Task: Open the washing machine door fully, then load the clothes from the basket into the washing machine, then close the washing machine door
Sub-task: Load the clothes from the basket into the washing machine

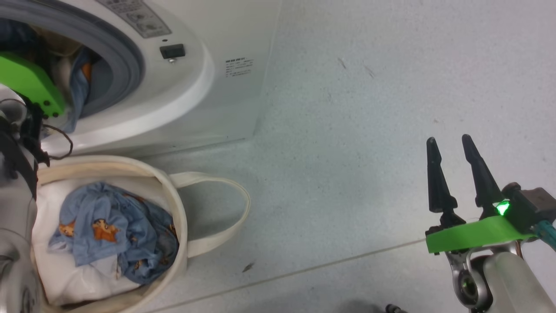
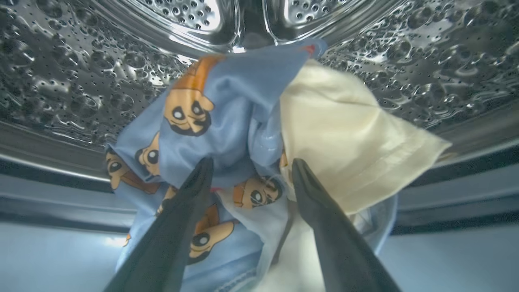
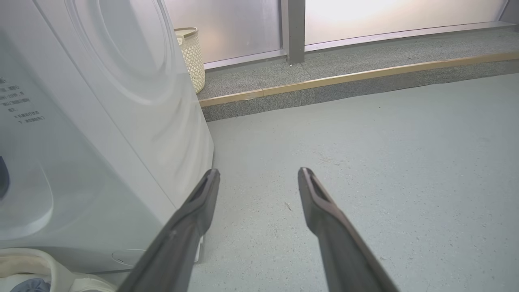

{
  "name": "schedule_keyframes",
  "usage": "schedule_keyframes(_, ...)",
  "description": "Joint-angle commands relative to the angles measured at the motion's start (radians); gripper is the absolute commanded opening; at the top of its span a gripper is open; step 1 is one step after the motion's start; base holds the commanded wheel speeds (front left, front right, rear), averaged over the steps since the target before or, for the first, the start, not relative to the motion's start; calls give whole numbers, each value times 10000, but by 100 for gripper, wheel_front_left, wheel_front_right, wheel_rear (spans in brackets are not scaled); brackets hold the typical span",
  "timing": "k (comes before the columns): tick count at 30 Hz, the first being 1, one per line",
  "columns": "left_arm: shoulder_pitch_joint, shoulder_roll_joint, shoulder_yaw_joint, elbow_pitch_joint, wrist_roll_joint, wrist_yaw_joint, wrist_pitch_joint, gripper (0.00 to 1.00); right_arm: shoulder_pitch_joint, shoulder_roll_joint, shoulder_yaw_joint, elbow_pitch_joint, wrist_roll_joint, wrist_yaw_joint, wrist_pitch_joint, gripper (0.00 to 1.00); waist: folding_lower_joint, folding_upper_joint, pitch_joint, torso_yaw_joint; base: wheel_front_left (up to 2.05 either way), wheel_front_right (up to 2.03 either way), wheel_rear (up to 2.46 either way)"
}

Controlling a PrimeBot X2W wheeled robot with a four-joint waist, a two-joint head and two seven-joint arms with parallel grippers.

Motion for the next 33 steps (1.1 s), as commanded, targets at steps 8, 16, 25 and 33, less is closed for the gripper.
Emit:
schedule_keyframes(8,1254,-11,224,-204,-447,-786,-1966,100,-40,-154,519,195,280,6,-122,100,0,0,-1212,278,0,0,0)
schedule_keyframes(16,2924,-178,323,-949,-712,-1149,-2349,100,44,-272,864,630,645,6,-122,100,0,0,-2439,752,0,0,0)
schedule_keyframes(25,5336,-512,515,-3324,-710,-1268,-2355,100,366,-425,1240,1032,973,6,-122,100,0,0,-3728,1282,0,0,0)
schedule_keyframes(33,7455,-768,400,-5019,-810,-1303,-2357,100,783,-518,1515,1187,1279,6,-122,100,0,0,-4778,1668,0,0,0)
